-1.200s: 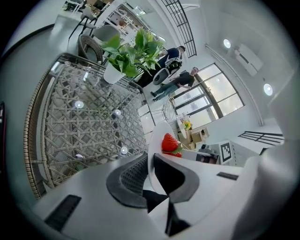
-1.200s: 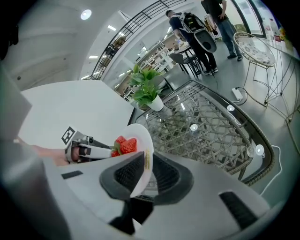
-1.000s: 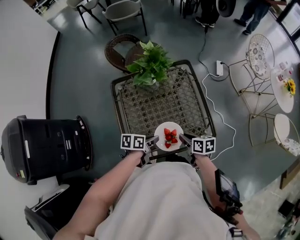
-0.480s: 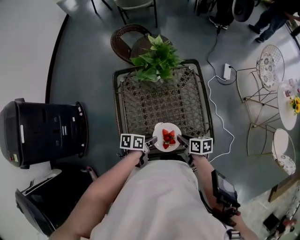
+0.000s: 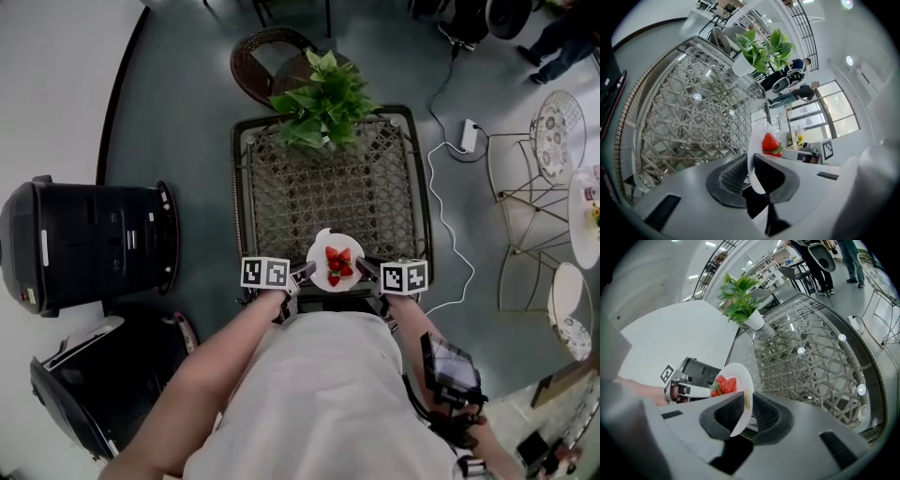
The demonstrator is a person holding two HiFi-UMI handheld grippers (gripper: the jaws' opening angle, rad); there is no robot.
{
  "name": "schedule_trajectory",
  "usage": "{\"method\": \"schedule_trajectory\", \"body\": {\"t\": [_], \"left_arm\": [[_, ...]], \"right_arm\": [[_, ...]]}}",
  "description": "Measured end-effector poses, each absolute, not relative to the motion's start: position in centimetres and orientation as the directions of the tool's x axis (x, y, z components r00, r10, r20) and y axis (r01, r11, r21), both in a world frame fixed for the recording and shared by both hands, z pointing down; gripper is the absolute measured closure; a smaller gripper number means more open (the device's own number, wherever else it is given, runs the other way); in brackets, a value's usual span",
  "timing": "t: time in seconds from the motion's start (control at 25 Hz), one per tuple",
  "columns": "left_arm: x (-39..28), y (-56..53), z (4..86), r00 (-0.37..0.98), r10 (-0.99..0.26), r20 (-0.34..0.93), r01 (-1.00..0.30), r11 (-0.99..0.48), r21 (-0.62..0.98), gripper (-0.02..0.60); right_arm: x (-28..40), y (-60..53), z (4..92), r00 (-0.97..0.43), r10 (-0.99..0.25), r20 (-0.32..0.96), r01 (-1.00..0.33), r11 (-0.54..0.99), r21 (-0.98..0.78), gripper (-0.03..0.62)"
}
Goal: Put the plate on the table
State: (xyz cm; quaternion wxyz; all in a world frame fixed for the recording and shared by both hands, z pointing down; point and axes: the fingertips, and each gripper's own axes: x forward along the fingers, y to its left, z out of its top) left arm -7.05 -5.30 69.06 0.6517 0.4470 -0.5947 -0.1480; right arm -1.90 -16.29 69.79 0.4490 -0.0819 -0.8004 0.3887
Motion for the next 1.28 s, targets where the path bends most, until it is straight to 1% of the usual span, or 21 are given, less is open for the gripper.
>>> {"method": "schedule_trajectory", "body": {"t": [0.48,0.76,1.08,1.28], "left_arm": [[-5.2,-5.6,72.8,0.283,-0.69,0.666,-0.318,0.588,0.744,0.552],[-4.6,-6.7,75.3,0.304,-0.625,0.719,-0.392,0.606,0.692,0.548],[-4.7,-8.8,77.2,0.302,-0.563,0.769,-0.451,0.626,0.636,0.541],[-5.3,-10.3,78.4,0.3,-0.544,0.783,-0.502,0.608,0.615,0.541]], "right_arm": [[-0.1,-16.6,73.7,-0.532,0.507,0.678,-0.253,0.669,-0.699,0.536],[0.9,-17.5,75.9,-0.514,0.499,0.698,-0.281,0.67,-0.687,0.537],[1.0,-19.7,77.7,-0.527,0.446,0.724,-0.315,0.688,-0.654,0.536],[0.6,-21.2,79.2,-0.529,0.404,0.746,-0.351,0.696,-0.626,0.536]]}}
